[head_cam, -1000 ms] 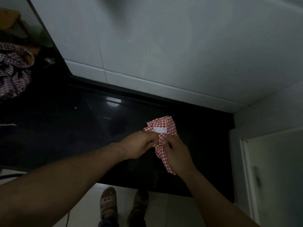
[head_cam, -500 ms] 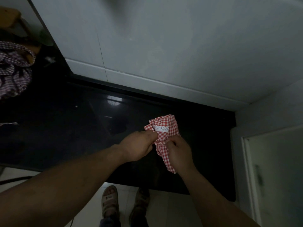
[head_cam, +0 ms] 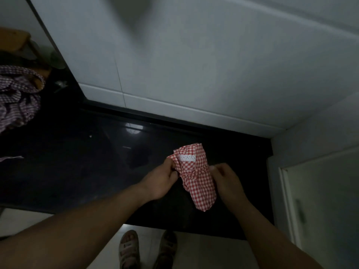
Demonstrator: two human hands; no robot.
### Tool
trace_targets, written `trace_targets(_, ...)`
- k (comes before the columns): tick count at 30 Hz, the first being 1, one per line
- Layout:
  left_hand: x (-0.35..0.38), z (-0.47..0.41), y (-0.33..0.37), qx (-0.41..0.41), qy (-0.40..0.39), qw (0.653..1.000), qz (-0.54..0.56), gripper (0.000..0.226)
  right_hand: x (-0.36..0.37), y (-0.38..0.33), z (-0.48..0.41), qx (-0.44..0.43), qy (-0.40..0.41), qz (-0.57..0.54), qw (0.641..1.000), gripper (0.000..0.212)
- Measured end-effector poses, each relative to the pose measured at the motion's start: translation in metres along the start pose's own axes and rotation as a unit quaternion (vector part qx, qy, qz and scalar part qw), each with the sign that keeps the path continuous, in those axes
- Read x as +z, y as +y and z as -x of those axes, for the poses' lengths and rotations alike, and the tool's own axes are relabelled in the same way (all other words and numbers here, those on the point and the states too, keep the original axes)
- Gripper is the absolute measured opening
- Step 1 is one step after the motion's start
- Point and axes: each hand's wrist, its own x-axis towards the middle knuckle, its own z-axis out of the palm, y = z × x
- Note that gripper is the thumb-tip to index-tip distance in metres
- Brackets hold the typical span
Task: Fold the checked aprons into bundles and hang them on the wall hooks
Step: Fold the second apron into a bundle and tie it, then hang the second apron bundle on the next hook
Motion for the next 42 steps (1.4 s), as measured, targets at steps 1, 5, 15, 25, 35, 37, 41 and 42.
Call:
trace_targets(1,0.004,0.001,0.006,-0.042,0.007,0.998,0.052,0.013,-0.002,0.003,-0.002,0.003,-0.001,0.029,1.000,0.016)
trace_targets(5,0.020,0.004,0.024,-0.094,0.027,0.949,0.300,0.014,0.018,0.007,-0.003,0.049,-0.070,0.000,0.996,0.032)
trace_targets(15,-0.033,0.029,0.089,0.076,0.094,0.949,0.291,0.022,0.015,-0.045,0.035,0.064,-0.250,-0.351,0.900,0.043)
trace_targets(25,-0.106,0.033,0.146,0.098,0.284,0.923,0.240,0.047,-0.025,-0.127,0.051,-0.035,-0.217,-0.219,0.951,0.036)
trace_targets(35,-0.169,0.032,0.209,0.155,0.179,0.950,0.205,0.016,-0.064,-0.160,0.078,-0.079,-0.202,-0.161,0.963,0.045)
trace_targets(37,-0.173,0.037,0.231,0.198,0.158,0.951,0.178,0.015,-0.078,-0.172,0.087,-0.112,-0.194,-0.134,0.965,0.039)
trace_targets(41,-0.190,0.045,0.280,0.268,0.164,0.943,0.106,0.016,-0.117,-0.219,0.092,-0.261,-0.007,-0.083,0.962,0.031)
trace_targets(42,-0.196,0.047,0.294,0.285,0.172,0.939,0.091,0.015,-0.126,-0.239,0.095,-0.295,0.004,-0.074,0.952,0.015)
